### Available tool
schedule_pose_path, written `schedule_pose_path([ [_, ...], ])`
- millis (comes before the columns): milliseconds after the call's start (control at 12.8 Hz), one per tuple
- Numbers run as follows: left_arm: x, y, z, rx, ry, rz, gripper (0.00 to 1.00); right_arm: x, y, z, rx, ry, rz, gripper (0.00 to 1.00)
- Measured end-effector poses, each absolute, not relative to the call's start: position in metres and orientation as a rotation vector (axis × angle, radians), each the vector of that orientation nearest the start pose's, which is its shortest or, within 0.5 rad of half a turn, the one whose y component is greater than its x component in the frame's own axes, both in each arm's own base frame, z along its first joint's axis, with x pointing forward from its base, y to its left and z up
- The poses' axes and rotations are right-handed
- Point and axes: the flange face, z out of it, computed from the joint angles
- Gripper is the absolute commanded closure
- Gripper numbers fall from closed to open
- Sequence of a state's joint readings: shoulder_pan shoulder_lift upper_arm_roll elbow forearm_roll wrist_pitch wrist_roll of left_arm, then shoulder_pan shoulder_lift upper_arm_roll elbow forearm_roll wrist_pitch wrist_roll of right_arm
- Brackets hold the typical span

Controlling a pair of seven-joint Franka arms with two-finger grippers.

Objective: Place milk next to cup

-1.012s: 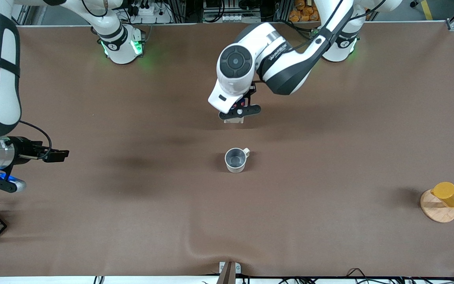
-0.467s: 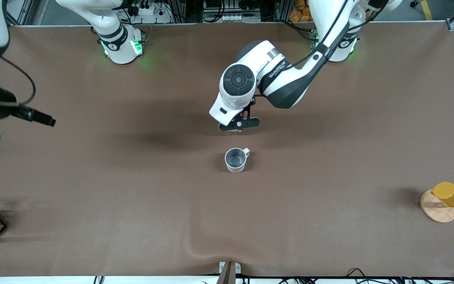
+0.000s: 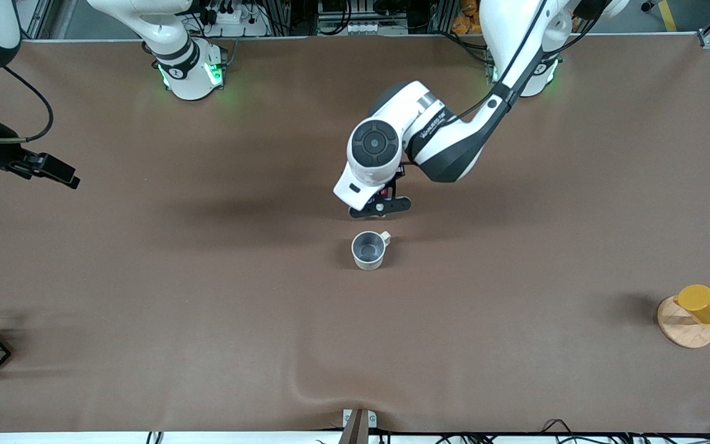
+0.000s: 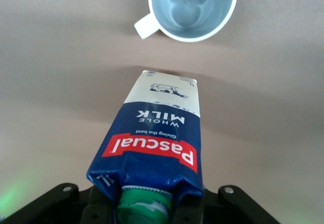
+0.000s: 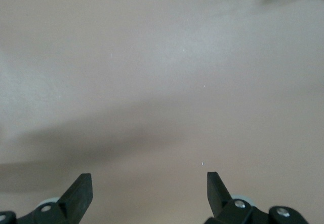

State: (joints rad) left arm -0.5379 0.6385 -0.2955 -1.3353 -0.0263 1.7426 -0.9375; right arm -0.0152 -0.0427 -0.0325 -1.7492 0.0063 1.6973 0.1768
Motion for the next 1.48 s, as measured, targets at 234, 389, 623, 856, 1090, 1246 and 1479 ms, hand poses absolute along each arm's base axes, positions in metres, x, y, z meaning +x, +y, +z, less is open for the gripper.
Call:
schedule_pose_path([
  [234, 0.506, -0.491, 0.341, -3.074, -0.235, 0.43, 1.0, 0.55, -0.026, 0.601, -3.112, 0.348, -0.074, 0.0],
  [389, 0.51, -0.491, 0.336, -3.084, -0.235, 0.395, 1.0, 0.551, -0.028, 0.607, -3.112, 0.349, -0.094, 0.0],
  [623, 0.513, -0.491, 0.331, -3.086, -0.233, 0.369, 1.0, 0.552, -0.03, 0.618, -3.111, 0.352, -0.128, 0.0],
  [856, 0.515, -0.492, 0.329, -3.096, -0.236, 0.357, 1.0, 0.552, -0.03, 0.623, -3.109, 0.352, -0.143, 0.0],
  [1090, 0.519, -0.491, 0.325, -3.104, -0.246, 0.343, 1.0, 0.552, -0.029, 0.623, -3.109, 0.351, -0.146, 0.0],
  [1246, 0.52, -0.491, 0.323, -3.106, -0.25, 0.338, 1.0, 0.552, -0.029, 0.623, -3.109, 0.351, -0.144, 0.0],
  [1479, 0.523, -0.49, 0.323, -3.115, -0.259, 0.321, 1.0, 0.551, -0.029, 0.623, -3.11, 0.35, -0.134, 0.0],
])
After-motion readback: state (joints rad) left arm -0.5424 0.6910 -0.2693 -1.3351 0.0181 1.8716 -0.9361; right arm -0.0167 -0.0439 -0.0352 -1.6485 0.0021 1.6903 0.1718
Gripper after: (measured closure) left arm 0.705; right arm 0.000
